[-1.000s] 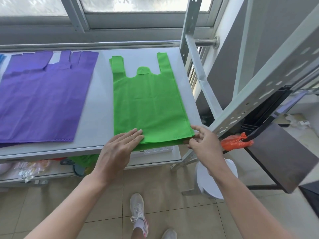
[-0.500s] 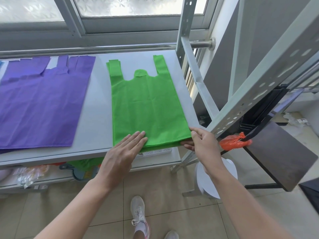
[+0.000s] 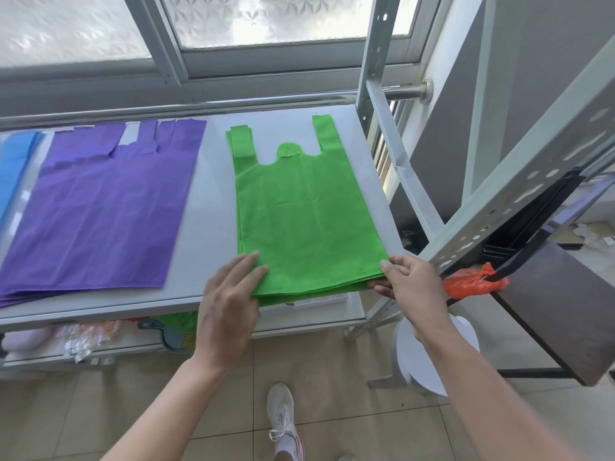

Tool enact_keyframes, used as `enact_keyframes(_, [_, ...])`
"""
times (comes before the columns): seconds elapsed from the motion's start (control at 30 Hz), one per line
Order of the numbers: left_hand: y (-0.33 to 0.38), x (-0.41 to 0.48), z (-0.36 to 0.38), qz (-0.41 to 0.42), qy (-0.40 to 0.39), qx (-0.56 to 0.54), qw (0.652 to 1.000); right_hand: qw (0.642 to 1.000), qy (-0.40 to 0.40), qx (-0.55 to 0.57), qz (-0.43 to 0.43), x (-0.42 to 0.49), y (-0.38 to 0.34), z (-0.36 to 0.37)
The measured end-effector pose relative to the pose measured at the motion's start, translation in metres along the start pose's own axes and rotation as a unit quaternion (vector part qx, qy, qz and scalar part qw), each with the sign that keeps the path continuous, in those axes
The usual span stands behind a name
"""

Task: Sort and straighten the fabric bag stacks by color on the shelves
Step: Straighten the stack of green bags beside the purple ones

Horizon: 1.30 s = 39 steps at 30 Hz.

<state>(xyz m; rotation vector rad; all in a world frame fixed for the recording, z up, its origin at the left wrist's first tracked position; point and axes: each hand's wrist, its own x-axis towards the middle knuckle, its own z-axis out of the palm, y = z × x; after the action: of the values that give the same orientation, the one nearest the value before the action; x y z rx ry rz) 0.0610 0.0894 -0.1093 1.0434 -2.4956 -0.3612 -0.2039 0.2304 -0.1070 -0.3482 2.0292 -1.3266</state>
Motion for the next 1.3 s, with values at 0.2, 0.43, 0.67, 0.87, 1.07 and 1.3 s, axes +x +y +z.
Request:
enact_keyframes(0.2, [0.019, 0.008, -0.015, -0.282, 0.035, -0.259, 0.923, 0.990, -0.011, -0.133, -0.048, -0.004, -0.016, 0.003])
enact_keyframes(0.43, [0.013, 0.038, -0.021, -0.438, -0.073, -0.352, 0.824, 0.967, -0.036, -0.245, -0.056, -0.012, -0.038, 0.017])
enact_keyframes(0.67, [0.013, 0.047, -0.014, -0.415, -0.136, -0.373, 0.819, 0.986, -0.048, -0.162, 0.001, -0.012, -0.042, 0.021])
enact_keyframes(0.87, [0.004, 0.039, -0.018, -0.396, -0.159, -0.460, 0.779, 0.985, -0.118, 0.015, 0.124, 0.005, -0.042, 0.024])
enact_keyframes(1.07, [0.000, 0.034, -0.014, -0.370, -0.159, -0.476, 0.782, 0.978, -0.163, 0.027, 0.131, 0.009, -0.045, 0.020])
enact_keyframes(1.3, [0.000, 0.032, -0.018, -0.386, -0.154, -0.490, 0.766, 0.971, -0.186, 0.057, 0.140, 0.005, -0.045, 0.012])
